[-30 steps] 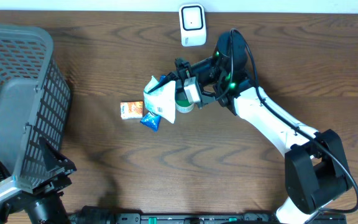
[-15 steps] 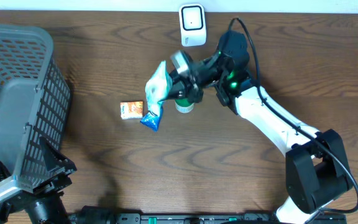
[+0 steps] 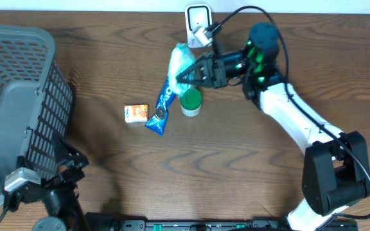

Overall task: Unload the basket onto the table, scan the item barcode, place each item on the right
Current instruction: 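Hold the wipes pack in front of the scanner window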

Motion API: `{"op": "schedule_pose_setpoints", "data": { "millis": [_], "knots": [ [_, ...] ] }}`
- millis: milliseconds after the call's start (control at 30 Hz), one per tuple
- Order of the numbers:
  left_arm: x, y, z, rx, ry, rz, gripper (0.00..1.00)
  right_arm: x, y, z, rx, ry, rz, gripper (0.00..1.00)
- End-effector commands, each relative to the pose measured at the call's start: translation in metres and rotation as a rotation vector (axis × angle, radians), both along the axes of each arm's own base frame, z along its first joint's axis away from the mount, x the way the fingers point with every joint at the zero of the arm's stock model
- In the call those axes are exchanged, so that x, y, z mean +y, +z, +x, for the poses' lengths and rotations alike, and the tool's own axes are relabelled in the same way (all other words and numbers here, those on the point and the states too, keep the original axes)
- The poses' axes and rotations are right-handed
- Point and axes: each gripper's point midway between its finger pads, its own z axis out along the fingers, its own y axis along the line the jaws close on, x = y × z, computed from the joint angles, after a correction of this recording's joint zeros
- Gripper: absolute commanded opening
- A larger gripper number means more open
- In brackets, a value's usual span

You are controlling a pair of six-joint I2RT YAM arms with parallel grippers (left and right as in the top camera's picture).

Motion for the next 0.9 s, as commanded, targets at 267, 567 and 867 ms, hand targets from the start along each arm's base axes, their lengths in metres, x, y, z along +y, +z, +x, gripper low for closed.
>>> {"op": "schedule_pose_setpoints", "data": {
  "millis": [267, 567, 867],
  "knots": [
    [-0.005, -0.082, 0.048, -0.159, -0.028, -0.33, 0.98, -0.06, -0.07, 0.12, 0.087, -0.711, -0.26, 0.01],
    [-0.006, -0.119, 0.056, -0.095, -0.018, -0.323, 0.98, -0.103, -0.071, 0.174, 0.051, -1.203, -0.568, 0.13],
    [-0.006, -0.146, 0.055, 0.022, 0.001, -0.311, 0.98, -0.086, -0.084, 0.23, 0.17, -1.4, -0.528, 0.09]
  ]
}}
